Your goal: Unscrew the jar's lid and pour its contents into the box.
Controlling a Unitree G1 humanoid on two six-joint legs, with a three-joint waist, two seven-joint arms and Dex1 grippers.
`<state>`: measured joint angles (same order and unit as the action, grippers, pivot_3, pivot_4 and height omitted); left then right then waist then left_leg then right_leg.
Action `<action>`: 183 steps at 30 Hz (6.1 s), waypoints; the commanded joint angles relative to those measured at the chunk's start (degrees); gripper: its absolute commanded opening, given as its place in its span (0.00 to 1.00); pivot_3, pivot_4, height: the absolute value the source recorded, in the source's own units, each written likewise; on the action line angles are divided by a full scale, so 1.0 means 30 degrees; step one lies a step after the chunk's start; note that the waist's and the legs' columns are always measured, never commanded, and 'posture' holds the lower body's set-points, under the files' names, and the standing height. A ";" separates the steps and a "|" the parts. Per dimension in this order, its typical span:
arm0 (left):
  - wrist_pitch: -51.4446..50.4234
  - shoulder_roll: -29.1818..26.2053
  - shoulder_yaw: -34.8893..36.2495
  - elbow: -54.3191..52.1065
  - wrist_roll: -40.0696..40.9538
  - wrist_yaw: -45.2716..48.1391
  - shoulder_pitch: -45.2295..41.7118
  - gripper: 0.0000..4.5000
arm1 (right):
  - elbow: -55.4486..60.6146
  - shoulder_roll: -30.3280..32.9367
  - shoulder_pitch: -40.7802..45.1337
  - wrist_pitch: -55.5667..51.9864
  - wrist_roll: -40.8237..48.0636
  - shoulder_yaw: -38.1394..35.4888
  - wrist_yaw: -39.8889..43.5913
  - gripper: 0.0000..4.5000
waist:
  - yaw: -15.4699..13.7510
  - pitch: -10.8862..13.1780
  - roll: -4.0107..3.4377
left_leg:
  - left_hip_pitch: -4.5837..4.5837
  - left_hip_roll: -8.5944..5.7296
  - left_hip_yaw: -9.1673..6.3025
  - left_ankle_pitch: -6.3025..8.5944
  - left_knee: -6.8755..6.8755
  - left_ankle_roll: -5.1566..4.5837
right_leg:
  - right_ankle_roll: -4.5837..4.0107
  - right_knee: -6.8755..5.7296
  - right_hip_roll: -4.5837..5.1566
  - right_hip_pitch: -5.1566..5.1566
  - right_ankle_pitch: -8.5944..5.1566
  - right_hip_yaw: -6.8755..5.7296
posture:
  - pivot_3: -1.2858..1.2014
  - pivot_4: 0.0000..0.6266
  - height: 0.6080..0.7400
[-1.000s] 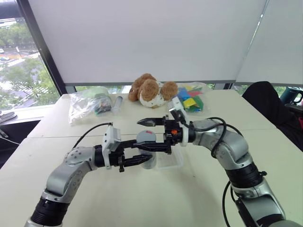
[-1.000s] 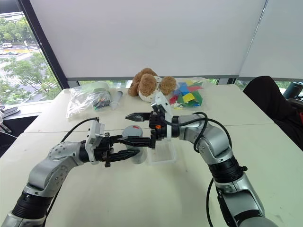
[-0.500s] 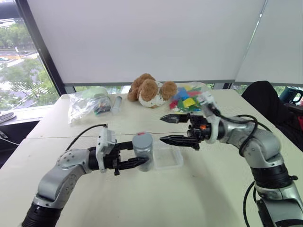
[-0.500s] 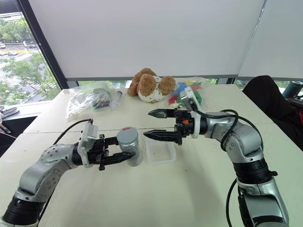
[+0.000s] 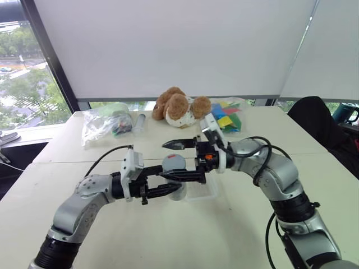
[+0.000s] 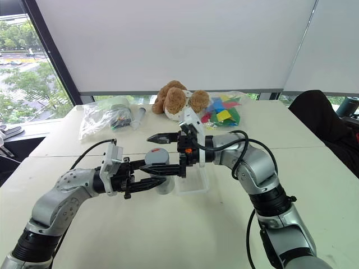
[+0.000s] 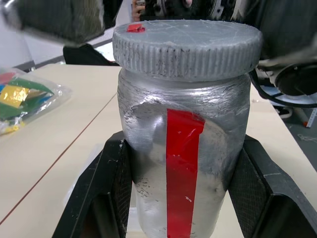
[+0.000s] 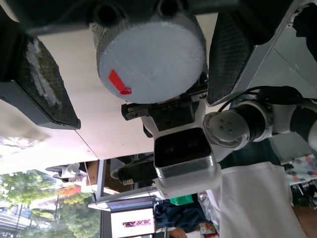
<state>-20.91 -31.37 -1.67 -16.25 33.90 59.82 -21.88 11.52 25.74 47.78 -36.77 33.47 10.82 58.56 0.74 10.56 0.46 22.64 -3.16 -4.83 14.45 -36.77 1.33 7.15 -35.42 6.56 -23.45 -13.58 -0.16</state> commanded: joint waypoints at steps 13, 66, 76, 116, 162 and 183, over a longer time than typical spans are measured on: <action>0.0325 0.0040 -0.0030 -0.0892 -0.0144 -0.0122 0.0322 0.45 | -0.0580 -0.0047 0.0360 0.0156 -0.0405 -0.0770 -0.0011 0.98 | 0.0002 0.0000 -0.0001 | 0.0000 0.0000 0.0001 0.0000 0.0000 0.0000 | 0.0000 -0.0009 -0.0003 -0.0004 0.0000 0.0000 | 0.52 0.24 1.00; 0.0394 0.0033 0.0087 -0.1309 -0.0366 -0.0274 0.1345 0.45 | 0.0980 -0.0761 -0.0751 -0.2300 0.4733 -0.2589 0.0741 0.52 | -0.0011 0.0001 0.0000 | -0.0003 0.0006 -0.0002 0.0000 -0.0001 -0.0001 | -0.0002 0.0005 0.0000 0.0003 -0.0001 0.0001 | 0.52 0.24 1.00; -0.0028 -0.0926 0.1536 -0.0986 0.0561 0.0017 0.1151 0.45 | 0.1771 0.1112 -0.5662 -0.0962 0.5395 -0.8462 -0.2456 0.52 | -0.0392 -0.0007 0.0007 | 0.0002 0.0011 -0.0028 0.0002 0.0000 -0.0002 | -0.0006 0.0024 0.0008 0.0032 -0.0003 -0.0003 | 0.52 0.24 1.00; 0.7936 -0.0549 -0.2671 0.7791 -0.9066 -0.1033 -0.6072 0.45 | 0.2967 0.5376 -1.8648 1.0329 0.0314 -1.0948 -0.0373 0.99 | -0.0279 0.0037 -0.0031 | -0.0047 0.0001 0.0027 0.0002 -0.0043 -0.0006 | 0.0025 0.0047 -0.0013 0.0112 -0.0021 0.0036 | 0.52 0.24 1.00; 1.3565 0.1161 -1.6389 2.1759 -3.6724 -4.0967 -1.3533 0.45 | 0.5191 0.3204 -1.9740 0.9868 -0.0901 -0.9348 -0.4133 0.99 | -0.0466 0.0104 0.0087 | 0.0018 -0.0061 0.0040 0.0008 -0.0086 -0.0006 | 0.0236 -0.0021 0.0045 0.0063 -0.0001 0.0006 | 0.52 0.24 1.00; 0.7071 -0.4345 -0.0002 0.4906 0.1135 -1.2773 0.3532 0.45 | 0.1182 0.2246 -1.5356 1.2592 -0.0100 -0.7972 0.0066 0.99 | 0.0003 0.0061 0.0011 | -0.0105 0.0011 0.0024 0.0006 -0.0088 -0.0012 | 0.0158 -0.0194 0.0053 0.0055 0.0029 0.0079 | 0.52 0.24 1.00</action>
<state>5.08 -44.20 -8.39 2.67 30.45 20.80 -12.44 15.00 33.07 0.64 -0.98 32.75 -13.45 57.63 0.75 10.74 0.50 22.32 -3.12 -4.80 14.47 -37.04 1.30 7.59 -36.04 6.69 -23.28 -13.51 0.04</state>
